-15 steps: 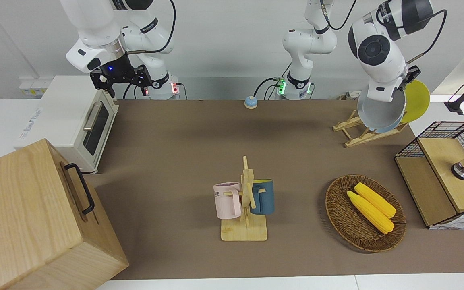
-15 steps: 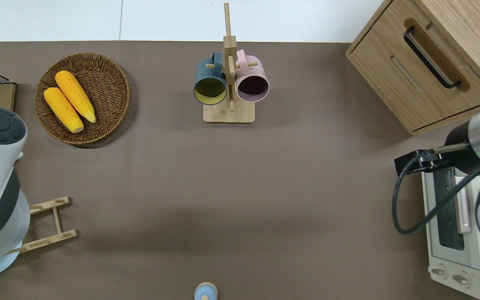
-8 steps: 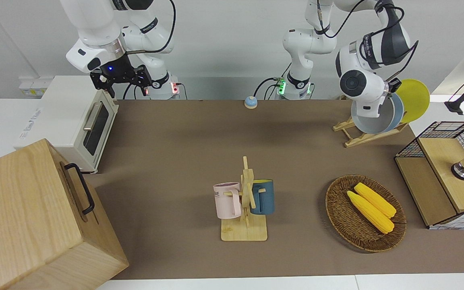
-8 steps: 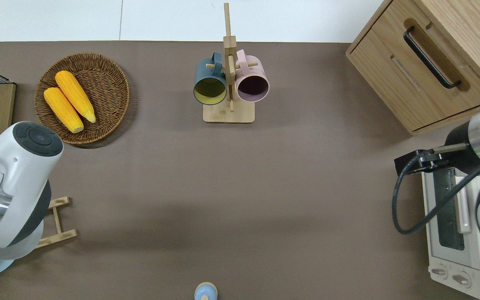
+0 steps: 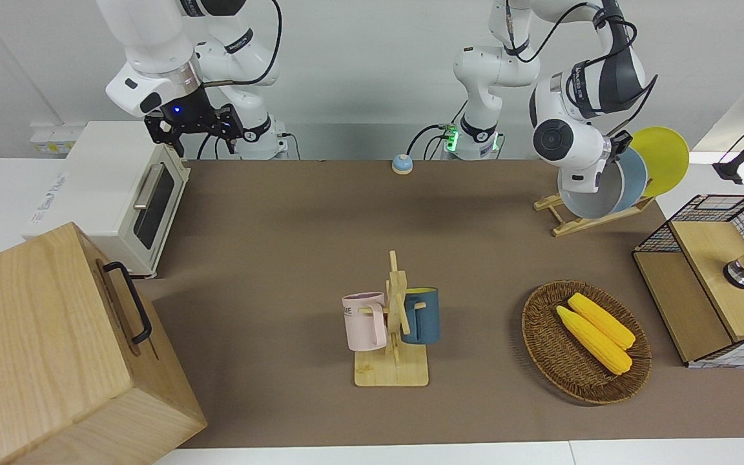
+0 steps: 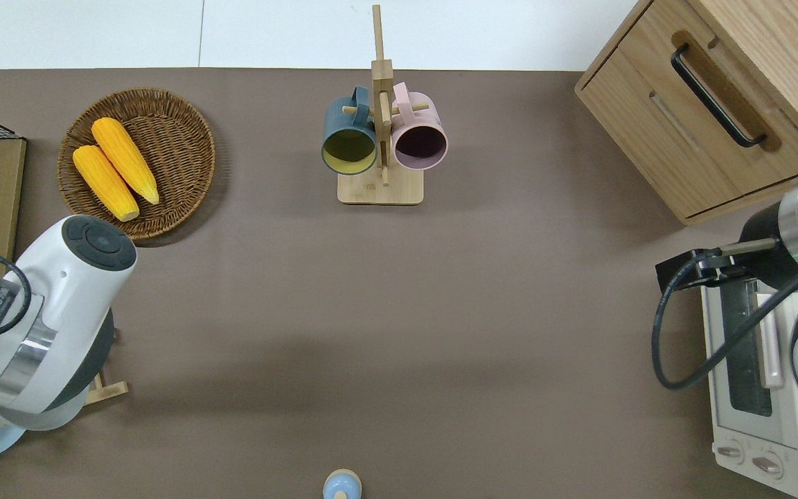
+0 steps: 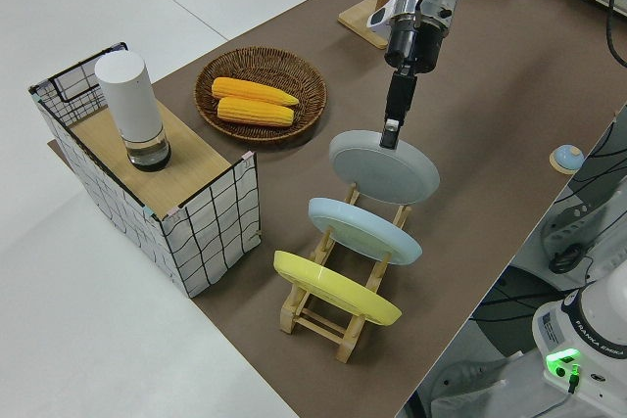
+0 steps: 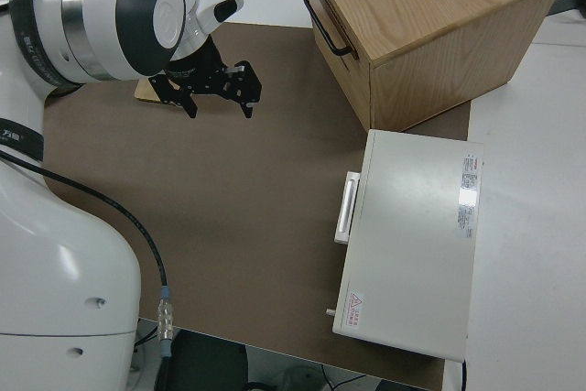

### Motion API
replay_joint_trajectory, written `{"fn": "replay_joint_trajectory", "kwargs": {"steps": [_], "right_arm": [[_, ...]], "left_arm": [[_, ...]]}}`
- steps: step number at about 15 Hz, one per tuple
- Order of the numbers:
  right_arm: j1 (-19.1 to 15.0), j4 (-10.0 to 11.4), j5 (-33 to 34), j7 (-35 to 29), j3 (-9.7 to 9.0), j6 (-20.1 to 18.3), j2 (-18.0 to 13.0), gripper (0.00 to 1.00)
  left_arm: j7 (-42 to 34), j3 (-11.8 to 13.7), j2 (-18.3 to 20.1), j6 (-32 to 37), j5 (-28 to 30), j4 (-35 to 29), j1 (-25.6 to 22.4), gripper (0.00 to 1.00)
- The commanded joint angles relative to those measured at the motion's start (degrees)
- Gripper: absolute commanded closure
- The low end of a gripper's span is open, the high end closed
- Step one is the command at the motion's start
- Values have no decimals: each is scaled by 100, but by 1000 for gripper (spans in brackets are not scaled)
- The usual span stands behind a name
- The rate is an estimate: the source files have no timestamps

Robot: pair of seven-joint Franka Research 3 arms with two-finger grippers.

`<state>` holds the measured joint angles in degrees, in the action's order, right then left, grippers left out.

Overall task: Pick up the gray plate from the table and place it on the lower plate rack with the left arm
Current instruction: 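Lower the gray plate into the rack's lower slot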

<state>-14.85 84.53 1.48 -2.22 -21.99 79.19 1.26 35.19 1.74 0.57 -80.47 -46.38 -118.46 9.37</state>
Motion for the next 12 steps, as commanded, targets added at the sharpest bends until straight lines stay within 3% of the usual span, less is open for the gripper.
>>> {"fn": "replay_joint_trajectory", "kwargs": {"steps": [1, 8, 9, 10, 11, 12], "right_arm": [[-132, -41, 28, -68, -121, -62, -12, 17], [-132, -41, 37, -68, -113, -62, -12, 17], [-132, -41, 28, -68, -121, -62, -12, 17], [-132, -41, 37, -68, -121, -70, -12, 17], [-132, -41, 37, -68, -121, -62, -12, 17], [-132, -41, 37, -68, -121, -62, -12, 17]], "left_arm": [[488, -24, -31, -197, 50, -274, 82, 1000], [629, -42, -110, -258, 182, -309, 144, 1000], [647, -33, -119, -276, 182, -309, 144, 914], [577, -42, -119, -320, 190, -309, 144, 554], [533, -42, -119, -320, 190, -309, 144, 99], [524, -33, -119, -329, 190, -309, 144, 6]]}}
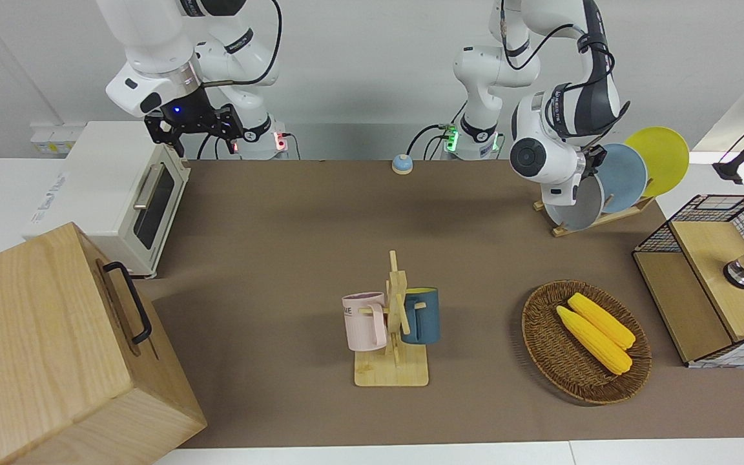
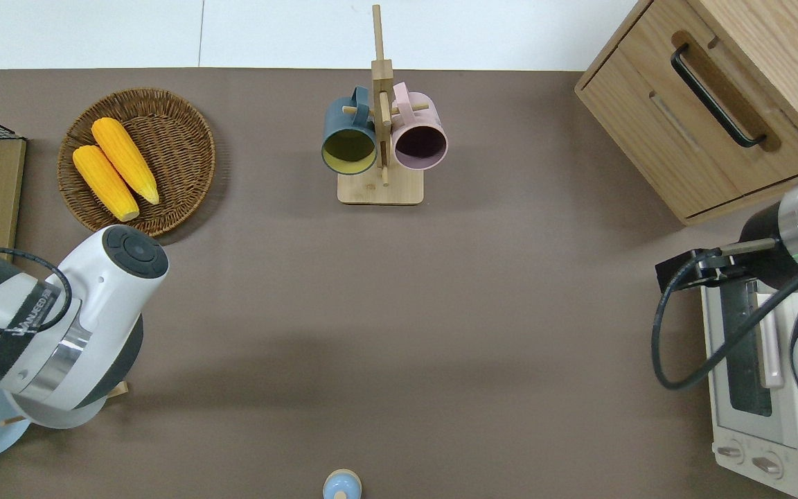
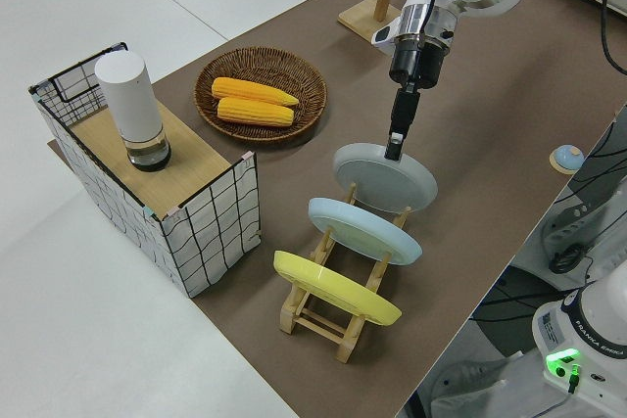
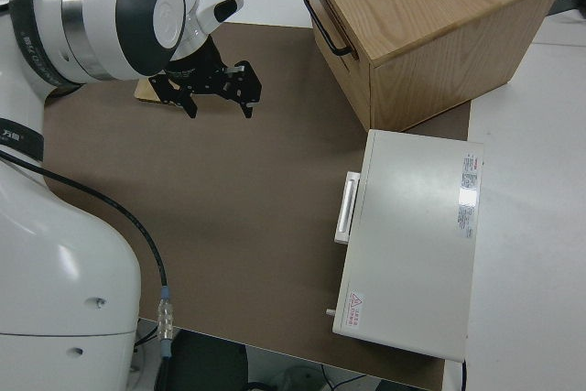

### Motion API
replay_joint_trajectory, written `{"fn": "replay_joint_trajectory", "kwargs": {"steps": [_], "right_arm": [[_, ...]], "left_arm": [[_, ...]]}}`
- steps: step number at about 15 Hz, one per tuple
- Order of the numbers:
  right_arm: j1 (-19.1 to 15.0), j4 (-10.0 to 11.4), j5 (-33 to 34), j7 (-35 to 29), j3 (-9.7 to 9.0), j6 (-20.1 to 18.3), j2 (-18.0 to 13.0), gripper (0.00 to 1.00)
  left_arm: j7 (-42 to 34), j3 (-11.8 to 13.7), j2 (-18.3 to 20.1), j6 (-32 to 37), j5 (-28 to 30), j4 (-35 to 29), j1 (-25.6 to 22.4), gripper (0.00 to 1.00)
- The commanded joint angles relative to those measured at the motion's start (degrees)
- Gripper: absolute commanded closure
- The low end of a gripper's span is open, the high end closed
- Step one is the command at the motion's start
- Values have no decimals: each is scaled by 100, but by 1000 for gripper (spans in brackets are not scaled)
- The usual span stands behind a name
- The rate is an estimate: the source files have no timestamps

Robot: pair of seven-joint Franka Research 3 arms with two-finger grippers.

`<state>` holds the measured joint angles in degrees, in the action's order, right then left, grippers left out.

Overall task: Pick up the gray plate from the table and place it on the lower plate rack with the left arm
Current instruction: 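Lower the gray plate into the rack's lower slot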

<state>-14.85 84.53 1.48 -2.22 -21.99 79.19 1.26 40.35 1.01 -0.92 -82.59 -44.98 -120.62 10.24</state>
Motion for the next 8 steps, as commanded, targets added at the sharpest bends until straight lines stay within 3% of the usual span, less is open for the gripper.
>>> {"fn": "replay_joint_trajectory", "kwargs": {"steps": [1, 8], "right_arm": [[-132, -41, 37, -68, -121, -62, -12, 17], [-132, -41, 37, -68, -121, -62, -12, 17]], "left_arm": [[8, 40, 22, -117, 51, -93, 57, 5], [-140, 31, 109, -108, 51, 29, 57, 2]]}}
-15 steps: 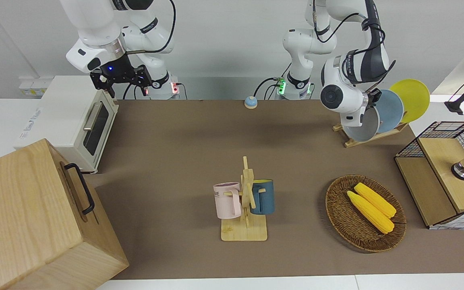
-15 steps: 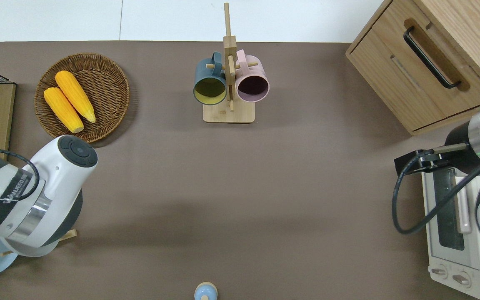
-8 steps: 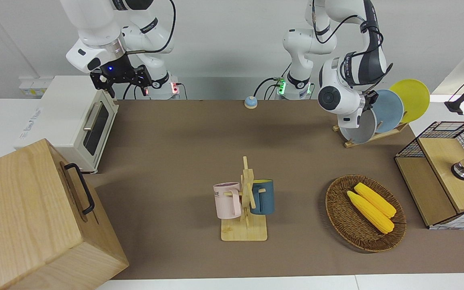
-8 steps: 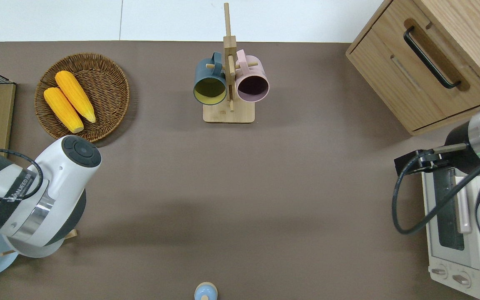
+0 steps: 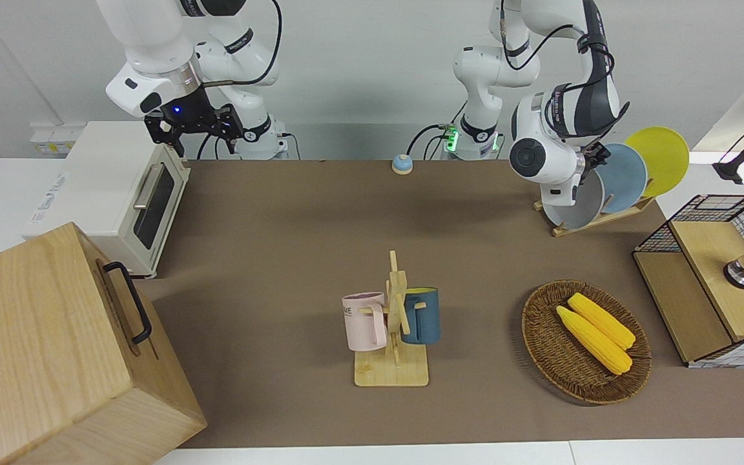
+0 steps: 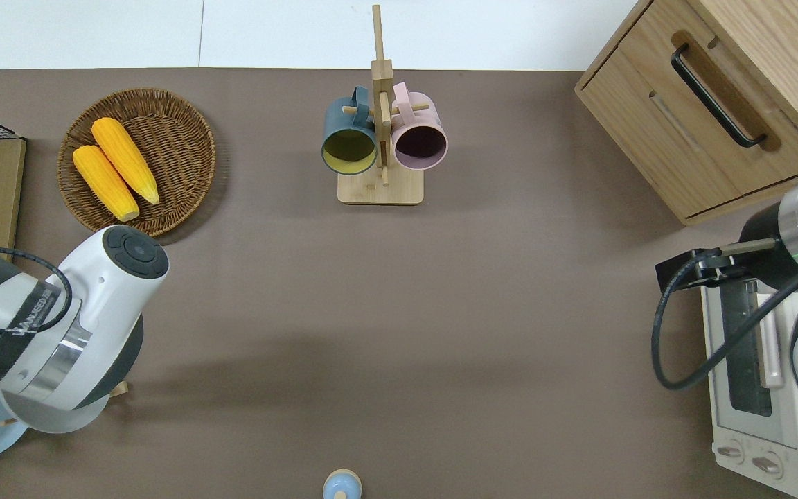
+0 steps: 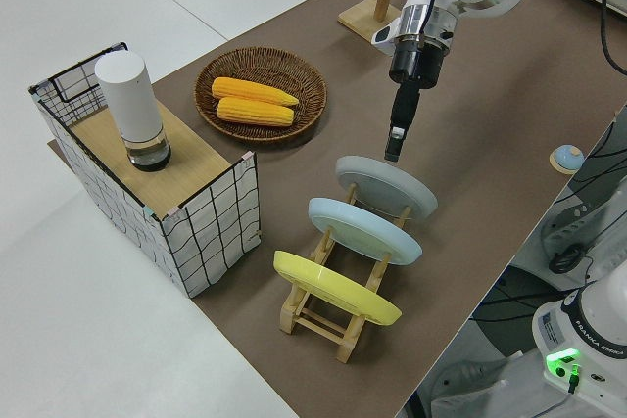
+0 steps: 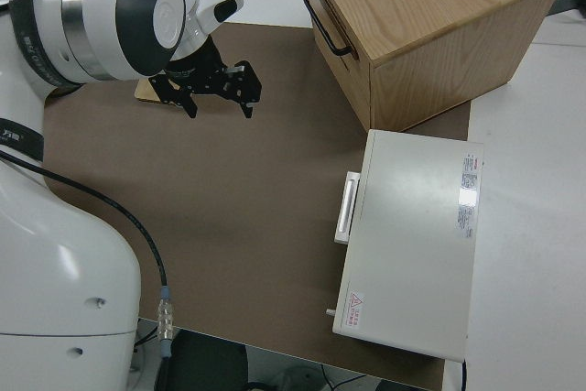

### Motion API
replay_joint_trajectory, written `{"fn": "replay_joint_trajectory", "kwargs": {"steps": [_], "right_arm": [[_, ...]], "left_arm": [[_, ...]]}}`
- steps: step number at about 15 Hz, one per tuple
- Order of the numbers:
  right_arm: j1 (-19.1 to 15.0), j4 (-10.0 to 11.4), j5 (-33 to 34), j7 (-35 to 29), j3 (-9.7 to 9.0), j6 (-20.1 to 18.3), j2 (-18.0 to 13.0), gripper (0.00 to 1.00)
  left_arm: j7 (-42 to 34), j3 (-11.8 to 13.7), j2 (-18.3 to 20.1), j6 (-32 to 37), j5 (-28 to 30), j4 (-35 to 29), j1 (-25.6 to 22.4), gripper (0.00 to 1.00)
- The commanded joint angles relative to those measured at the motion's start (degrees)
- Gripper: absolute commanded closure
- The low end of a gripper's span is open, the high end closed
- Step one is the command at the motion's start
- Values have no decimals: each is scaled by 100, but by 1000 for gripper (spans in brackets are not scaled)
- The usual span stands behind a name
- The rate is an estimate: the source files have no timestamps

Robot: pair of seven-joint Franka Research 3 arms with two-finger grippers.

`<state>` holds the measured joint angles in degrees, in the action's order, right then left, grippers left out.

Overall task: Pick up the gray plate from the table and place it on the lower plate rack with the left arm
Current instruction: 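Open the left gripper and withdraw it from the rack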

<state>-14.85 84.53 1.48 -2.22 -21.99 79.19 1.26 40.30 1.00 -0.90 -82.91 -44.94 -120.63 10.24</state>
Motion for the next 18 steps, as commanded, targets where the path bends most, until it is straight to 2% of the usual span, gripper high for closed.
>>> {"fn": "replay_joint_trajectory", "kwargs": {"steps": [1, 5, 8, 12, 15, 18], "right_arm": [[-132, -41, 37, -68, -121, -62, -12, 17], [-132, -41, 37, -68, -121, -62, -12, 17], [-132, -41, 37, -68, -121, -62, -12, 17], [-132, -41, 37, -68, -121, -70, -12, 17], [-132, -41, 28, -68, -121, -62, -12, 17], [-132, -33, 28, -68, -113, -62, -12, 17]], "left_arm": [[-337, 31, 108, -76, 90, 135, 57, 2], [-1277, 49, 108, -67, 1046, 1180, 13, 2], [-1621, 119, 108, -76, 1846, 1673, -31, 2], [-1946, 137, 99, -94, 3023, 2051, -57, 2], [-2665, 338, 108, -277, 4209, 2184, -127, 2], [-3508, 444, 108, -830, 4801, 2184, -145, 2]]}}
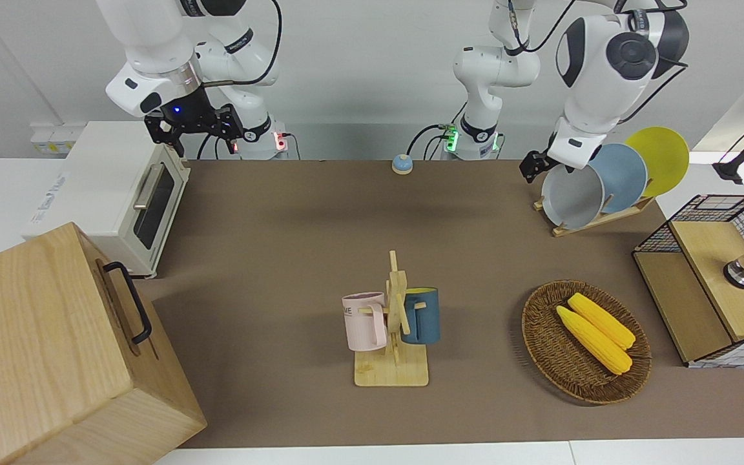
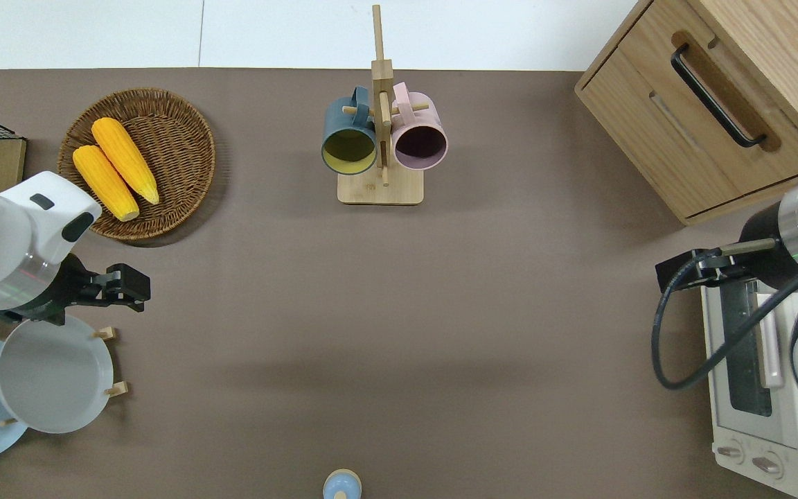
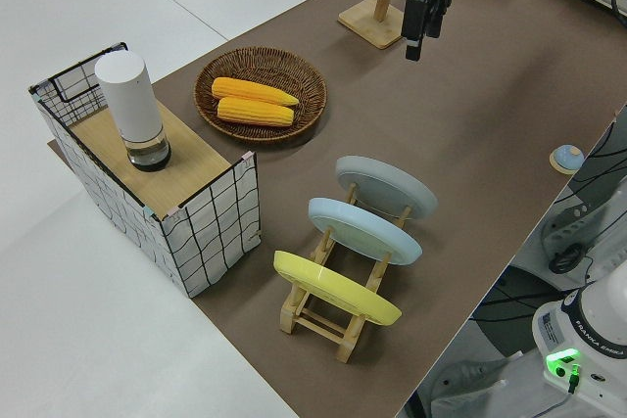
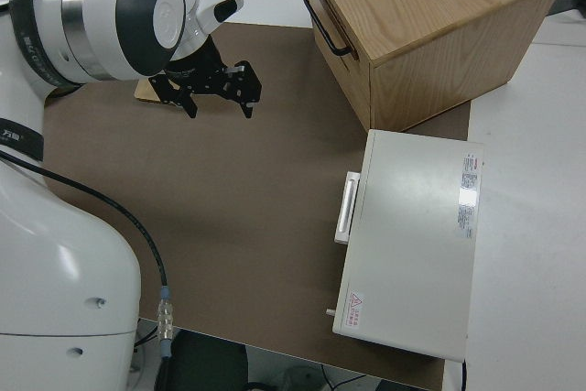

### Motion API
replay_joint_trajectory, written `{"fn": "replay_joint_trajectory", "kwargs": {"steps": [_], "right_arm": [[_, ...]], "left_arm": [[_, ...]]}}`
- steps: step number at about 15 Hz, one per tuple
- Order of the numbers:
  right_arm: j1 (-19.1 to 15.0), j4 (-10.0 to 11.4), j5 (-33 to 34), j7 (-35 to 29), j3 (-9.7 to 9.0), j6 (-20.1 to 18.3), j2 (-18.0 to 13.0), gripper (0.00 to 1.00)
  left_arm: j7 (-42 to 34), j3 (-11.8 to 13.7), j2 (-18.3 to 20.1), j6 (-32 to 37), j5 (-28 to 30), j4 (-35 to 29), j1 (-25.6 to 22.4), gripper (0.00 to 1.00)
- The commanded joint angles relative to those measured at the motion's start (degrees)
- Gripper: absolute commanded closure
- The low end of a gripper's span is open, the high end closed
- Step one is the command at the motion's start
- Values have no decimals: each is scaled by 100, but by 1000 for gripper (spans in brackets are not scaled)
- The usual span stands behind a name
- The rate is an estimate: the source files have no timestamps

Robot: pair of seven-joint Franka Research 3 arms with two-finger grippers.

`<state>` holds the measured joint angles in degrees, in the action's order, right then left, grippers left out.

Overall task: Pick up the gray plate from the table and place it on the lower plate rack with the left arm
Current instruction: 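Open the left gripper and withdraw it from the rack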

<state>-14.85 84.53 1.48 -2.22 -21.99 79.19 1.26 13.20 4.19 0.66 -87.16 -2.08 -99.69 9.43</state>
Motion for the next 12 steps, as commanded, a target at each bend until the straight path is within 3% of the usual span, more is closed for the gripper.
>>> {"fn": "replay_joint_trajectory", "kwargs": {"steps": [1, 6, 12], "right_arm": [[-132, -41, 37, -68, -121, -62, -12, 17], [-132, -41, 37, -68, -121, -62, -12, 17], [-132, -41, 37, -68, -121, -62, -20, 17]], "left_arm": [[-1037, 134, -48, -572, 542, 98, -64, 2], [-1224, 126, -48, -1259, 542, 90, -55, 2], [-1153, 47, -48, -1321, 507, 90, -55, 2]]}}
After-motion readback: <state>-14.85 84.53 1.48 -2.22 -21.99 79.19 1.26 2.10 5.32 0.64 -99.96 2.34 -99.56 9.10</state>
